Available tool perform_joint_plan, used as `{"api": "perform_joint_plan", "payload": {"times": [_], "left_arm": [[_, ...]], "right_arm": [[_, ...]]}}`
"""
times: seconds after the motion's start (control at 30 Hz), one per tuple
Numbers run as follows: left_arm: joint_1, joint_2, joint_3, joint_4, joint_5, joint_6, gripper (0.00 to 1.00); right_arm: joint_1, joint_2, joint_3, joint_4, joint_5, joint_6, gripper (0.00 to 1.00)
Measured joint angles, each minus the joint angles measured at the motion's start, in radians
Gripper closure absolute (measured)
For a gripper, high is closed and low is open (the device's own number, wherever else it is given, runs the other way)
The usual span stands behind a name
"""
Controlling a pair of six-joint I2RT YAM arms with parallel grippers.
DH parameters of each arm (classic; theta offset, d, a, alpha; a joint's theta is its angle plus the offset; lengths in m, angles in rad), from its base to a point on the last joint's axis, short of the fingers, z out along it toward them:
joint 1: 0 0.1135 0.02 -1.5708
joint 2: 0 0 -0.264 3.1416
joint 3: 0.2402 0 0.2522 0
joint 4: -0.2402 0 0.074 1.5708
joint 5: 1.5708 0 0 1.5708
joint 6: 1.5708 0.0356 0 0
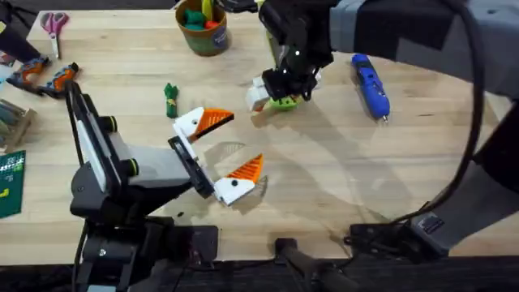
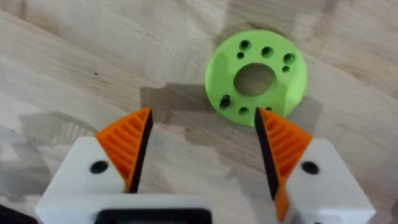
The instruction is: Pick up the gripper from the table and insert it into the empty holder that is missing its gripper. Then pick up a screw, insert it into the mounting hole, and use the screwdriver to tighten it. Finally, clean up the table by picking up the vegetable and placing it into the bucket.
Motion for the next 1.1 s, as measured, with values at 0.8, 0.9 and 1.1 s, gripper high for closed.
{"api": "perform_joint_plan", "payload": {"times": [0.8, 0.9, 1.1], "left_arm": [[0.0, 0.0, 0.0, 0.0, 0.0, 0.0, 0.015], [0.0, 0.0, 0.0, 0.0, 0.0, 0.0, 0.016], [0.0, 0.0, 0.0, 0.0, 0.0, 0.0, 0.015]], "right_arm": [[0.032, 0.032, 0.01, 0.051, 0.031, -0.006, 0.131], [0.032, 0.032, 0.01, 0.051, 0.031, -0.008, 0.222], [0.032, 0.032, 0.01, 0.05, 0.032, -0.01, 0.26]]}}
